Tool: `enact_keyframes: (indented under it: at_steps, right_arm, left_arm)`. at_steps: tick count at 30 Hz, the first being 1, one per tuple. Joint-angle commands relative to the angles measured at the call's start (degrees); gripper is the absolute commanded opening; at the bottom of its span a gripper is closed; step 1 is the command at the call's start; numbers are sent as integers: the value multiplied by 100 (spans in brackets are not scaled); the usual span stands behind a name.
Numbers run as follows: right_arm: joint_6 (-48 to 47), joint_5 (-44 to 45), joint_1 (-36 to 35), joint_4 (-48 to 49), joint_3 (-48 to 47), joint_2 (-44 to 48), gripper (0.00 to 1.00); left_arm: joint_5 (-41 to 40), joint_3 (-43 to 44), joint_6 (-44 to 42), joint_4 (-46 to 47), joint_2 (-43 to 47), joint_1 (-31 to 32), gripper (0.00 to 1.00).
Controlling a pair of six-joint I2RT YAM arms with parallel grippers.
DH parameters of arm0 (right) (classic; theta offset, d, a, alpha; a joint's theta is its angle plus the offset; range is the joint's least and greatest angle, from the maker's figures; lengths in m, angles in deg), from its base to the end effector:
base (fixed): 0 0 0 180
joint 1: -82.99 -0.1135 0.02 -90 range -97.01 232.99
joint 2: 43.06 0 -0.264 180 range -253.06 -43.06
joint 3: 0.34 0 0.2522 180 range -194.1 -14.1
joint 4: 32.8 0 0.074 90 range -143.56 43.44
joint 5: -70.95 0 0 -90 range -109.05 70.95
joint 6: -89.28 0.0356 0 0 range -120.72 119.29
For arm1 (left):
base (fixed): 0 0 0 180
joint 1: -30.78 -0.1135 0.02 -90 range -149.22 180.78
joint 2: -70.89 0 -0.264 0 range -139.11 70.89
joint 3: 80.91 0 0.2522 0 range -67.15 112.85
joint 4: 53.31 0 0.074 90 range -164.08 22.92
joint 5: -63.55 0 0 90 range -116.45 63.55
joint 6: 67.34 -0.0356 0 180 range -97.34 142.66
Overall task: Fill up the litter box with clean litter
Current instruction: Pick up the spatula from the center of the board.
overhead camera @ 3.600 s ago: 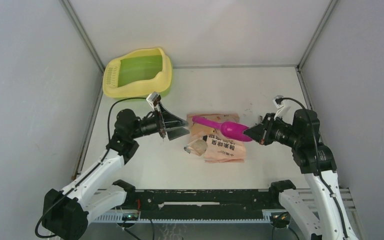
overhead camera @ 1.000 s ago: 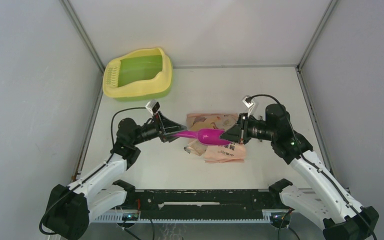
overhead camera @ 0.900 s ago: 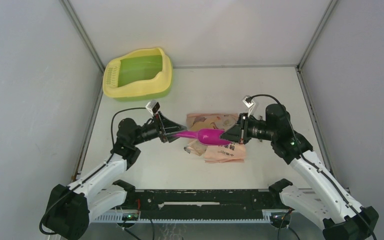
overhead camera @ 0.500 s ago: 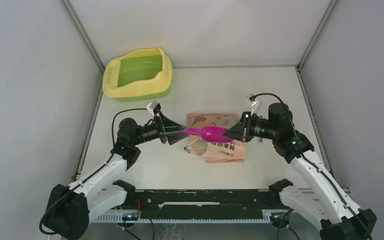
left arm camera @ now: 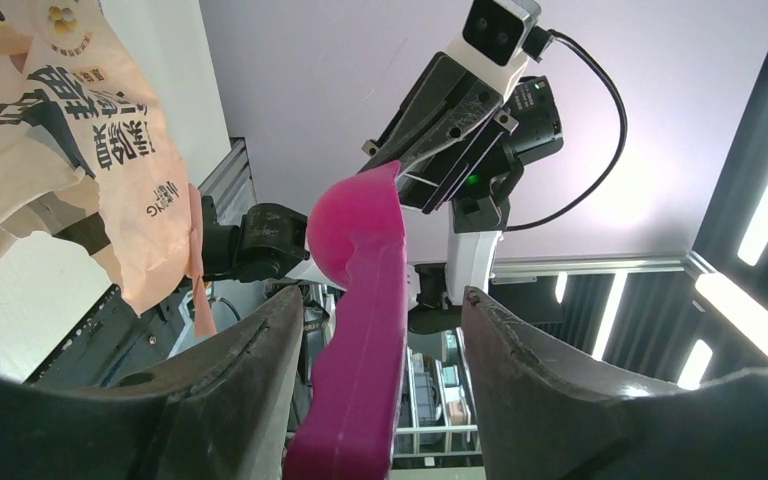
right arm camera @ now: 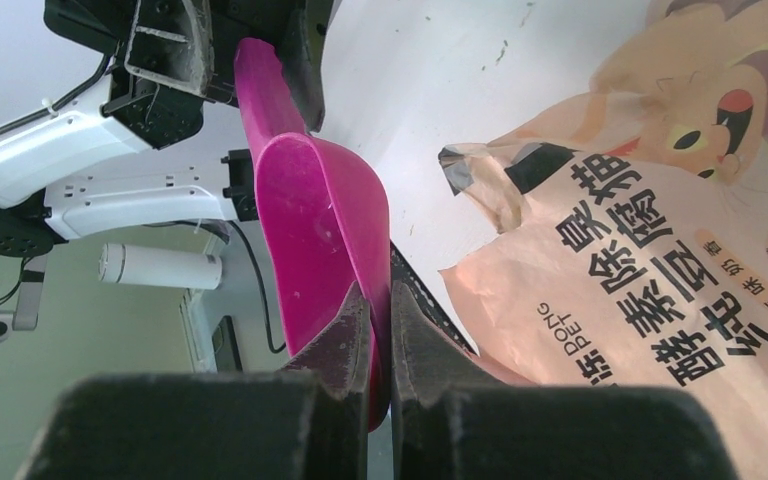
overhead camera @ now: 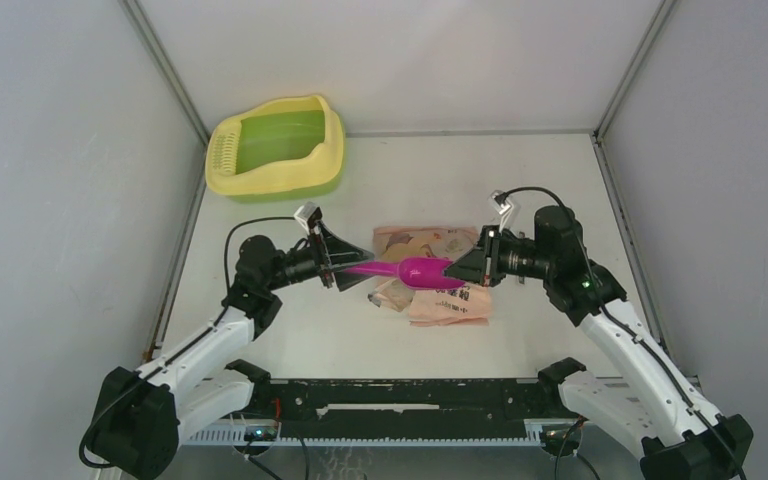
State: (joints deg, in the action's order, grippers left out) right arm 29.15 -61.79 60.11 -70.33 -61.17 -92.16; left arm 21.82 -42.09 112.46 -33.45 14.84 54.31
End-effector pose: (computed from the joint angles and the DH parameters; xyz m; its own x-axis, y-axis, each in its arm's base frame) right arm 0.1604 0.0939 0.3207 -0.7703 0.0719 -0.6336 -0.5361 0.4650 0.7045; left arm 0.1829 -0.1086 0.2623 -0.9491 -0.3127 -0.0377 0.0454 -0.0172 -0.9988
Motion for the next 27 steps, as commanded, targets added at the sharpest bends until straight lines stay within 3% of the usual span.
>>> enact_keyframes:
  at_steps: [1, 4, 13, 17, 20, 26, 27]
  right_arm:
    - [-137, -97, -103, 189, -30, 26, 0]
    - [-154, -109, -110, 187, -30, -9, 0]
    - [-145, -18, -117, 168, -30, -99, 0]
    - [-123, -15, -107, 205, -30, -108, 0]
    - [-103, -24, -87, 234, -30, -102, 0]
    - [-140, -16, -40, 110, -159, -132, 1]
    - [-168, -15, -10, 42, -207, -156, 14]
  left_arm:
    - [109, -45, -149, 118, -3, -23, 64]
    - [117, -43, -149, 109, 14, -16, 60]
    - [151, -53, -158, 110, 94, -27, 29]
    - [174, -54, -172, 109, 94, -28, 24]
    - [197, -62, -197, 68, 78, -21, 2]
    - [184, -33, -392, -209, 99, -28, 0]
    - [152, -17, -458, -319, 113, -22, 0]
